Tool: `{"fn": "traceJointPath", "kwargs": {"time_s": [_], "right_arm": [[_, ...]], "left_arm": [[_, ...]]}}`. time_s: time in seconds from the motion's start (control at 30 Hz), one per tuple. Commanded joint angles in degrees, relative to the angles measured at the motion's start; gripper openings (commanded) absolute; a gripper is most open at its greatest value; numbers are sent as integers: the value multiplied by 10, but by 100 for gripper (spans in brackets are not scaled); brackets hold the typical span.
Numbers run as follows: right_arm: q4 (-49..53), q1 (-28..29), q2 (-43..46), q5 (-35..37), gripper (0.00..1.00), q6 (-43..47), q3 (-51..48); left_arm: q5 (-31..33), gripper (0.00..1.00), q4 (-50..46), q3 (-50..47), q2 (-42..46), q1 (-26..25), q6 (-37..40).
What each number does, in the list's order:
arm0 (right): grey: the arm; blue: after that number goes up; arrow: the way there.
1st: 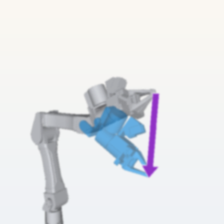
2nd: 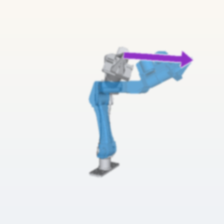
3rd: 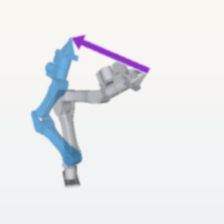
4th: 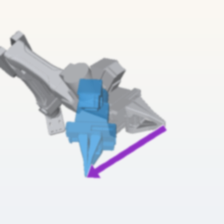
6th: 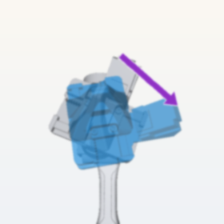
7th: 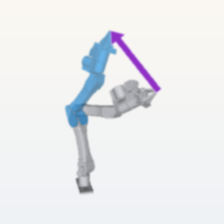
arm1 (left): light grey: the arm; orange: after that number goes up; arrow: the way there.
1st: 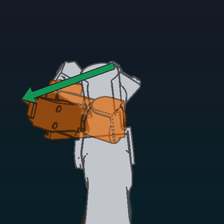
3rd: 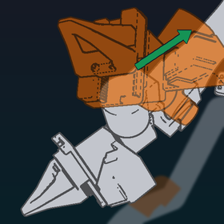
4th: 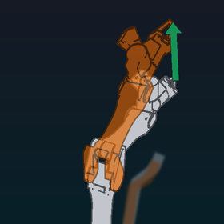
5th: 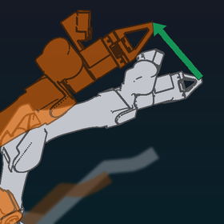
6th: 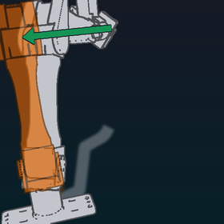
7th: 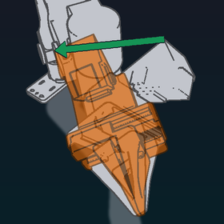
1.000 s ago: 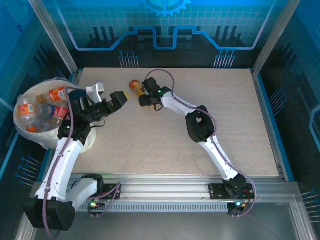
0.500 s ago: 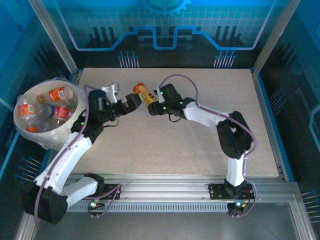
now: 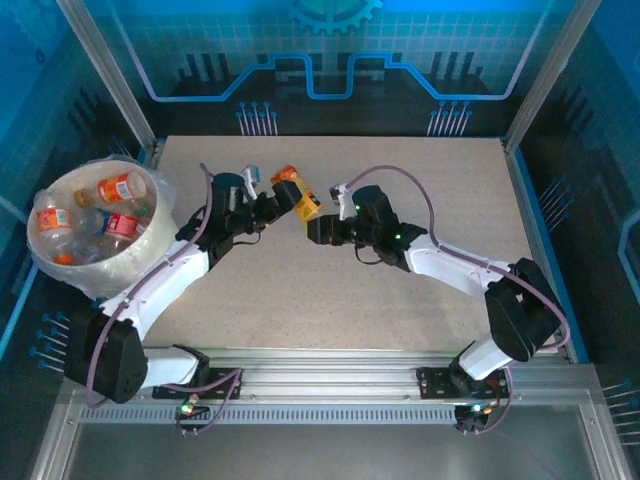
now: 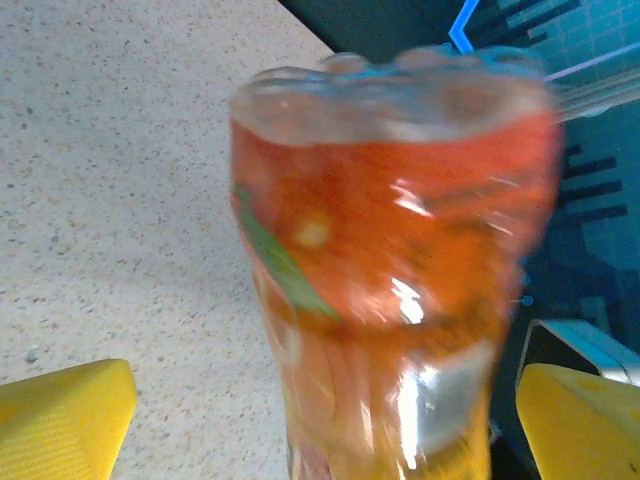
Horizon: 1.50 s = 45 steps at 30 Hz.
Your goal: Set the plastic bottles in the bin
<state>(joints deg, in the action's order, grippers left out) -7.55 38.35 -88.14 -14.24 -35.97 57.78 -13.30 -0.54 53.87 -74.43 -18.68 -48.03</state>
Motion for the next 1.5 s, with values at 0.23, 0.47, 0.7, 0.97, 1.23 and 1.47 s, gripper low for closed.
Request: {"fn": "traceJointPath", "kwargs": {"time_s": [0.23,0.47,0.7,0.97,1.23,1.47], "right_arm": [[-76,31,13,-64,55,-51,-5],[-43,33,18,-66,66,-21,7],[35,33,72,-38,84,66,20],[179,36,157,86,100,214,37],[245,26,178,310,100,182,44],[222,5,173,314,100,135,34]], "left_arm": [[-29,83,133,-7,-26,-13,-26],[-38,57,140,-15,-9,-13,-15],[-36,53,99,-4,22,-12,38],[59,53,-55,67,73,-9,142],[157,53,-216,158,135,-7,264],[326,52,-394,309,136,-7,409]]}}
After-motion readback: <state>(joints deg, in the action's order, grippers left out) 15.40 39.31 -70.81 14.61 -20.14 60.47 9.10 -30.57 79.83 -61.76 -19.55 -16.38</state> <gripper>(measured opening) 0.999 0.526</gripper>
